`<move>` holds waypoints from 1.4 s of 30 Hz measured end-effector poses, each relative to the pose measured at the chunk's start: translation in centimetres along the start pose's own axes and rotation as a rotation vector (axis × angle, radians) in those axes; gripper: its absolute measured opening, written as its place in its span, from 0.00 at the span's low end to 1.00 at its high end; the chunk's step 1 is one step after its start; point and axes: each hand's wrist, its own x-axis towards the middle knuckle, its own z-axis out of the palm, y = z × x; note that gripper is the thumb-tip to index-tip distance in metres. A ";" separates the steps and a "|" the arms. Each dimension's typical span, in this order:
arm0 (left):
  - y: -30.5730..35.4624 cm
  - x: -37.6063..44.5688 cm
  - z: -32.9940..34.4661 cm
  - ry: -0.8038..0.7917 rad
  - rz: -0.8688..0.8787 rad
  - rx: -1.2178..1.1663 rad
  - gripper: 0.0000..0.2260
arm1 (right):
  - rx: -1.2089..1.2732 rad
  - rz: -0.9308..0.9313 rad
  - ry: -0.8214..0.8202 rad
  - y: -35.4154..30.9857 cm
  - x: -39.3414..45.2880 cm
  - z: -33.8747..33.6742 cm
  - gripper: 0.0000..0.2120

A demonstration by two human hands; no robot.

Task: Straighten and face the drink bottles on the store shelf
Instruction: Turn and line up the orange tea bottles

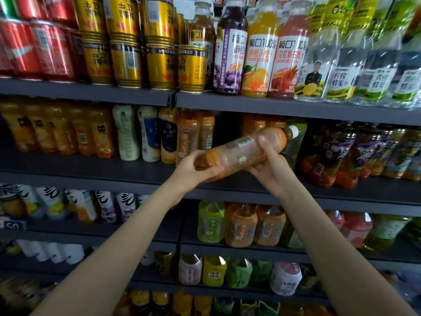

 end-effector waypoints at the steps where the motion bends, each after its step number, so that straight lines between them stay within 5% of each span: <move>1: 0.0 0.0 0.1 0.051 0.102 0.157 0.25 | -0.043 0.021 0.010 -0.1 -0.2 0.1 0.30; 6: -0.5 -0.2 0.8 0.105 0.390 0.487 0.31 | -0.029 0.084 0.084 0.6 -0.9 -0.3 0.32; 10: -0.6 0.1 0.8 -0.120 0.107 0.361 0.27 | -0.175 -0.017 0.012 0.7 -1.6 -1.4 0.23; 15: -1.3 0.5 0.8 -0.242 -0.134 0.304 0.29 | -0.414 -0.150 -0.159 0.6 -2.2 -2.0 0.27; 19: -1.4 0.3 1.7 -0.095 0.013 0.412 0.26 | -0.509 -0.212 -0.179 0.7 -2.1 -1.9 0.29; 26: -3.4 0.1 3.1 0.449 0.367 0.722 0.31 | -0.369 -0.144 -0.015 1.5 -1.5 -0.2 0.32; 30: -3.1 0.8 2.2 0.380 0.367 0.700 0.32 | -0.354 -0.168 -0.033 1.0 -1.2 0.0 0.34; 33: -2.4 1.2 1.2 0.137 0.218 0.556 0.33 | -0.423 -0.192 -0.151 0.1 -1.1 -0.2 0.24; 35: -2.4 1.2 1.0 0.114 0.209 0.546 0.34 | -0.438 -0.186 -0.236 -0.3 -1.1 -0.3 0.22; 42: -3.9 1.9 2.0 0.664 0.440 0.758 0.34 | -0.390 -0.143 -0.250 2.0 -0.5 1.5 0.25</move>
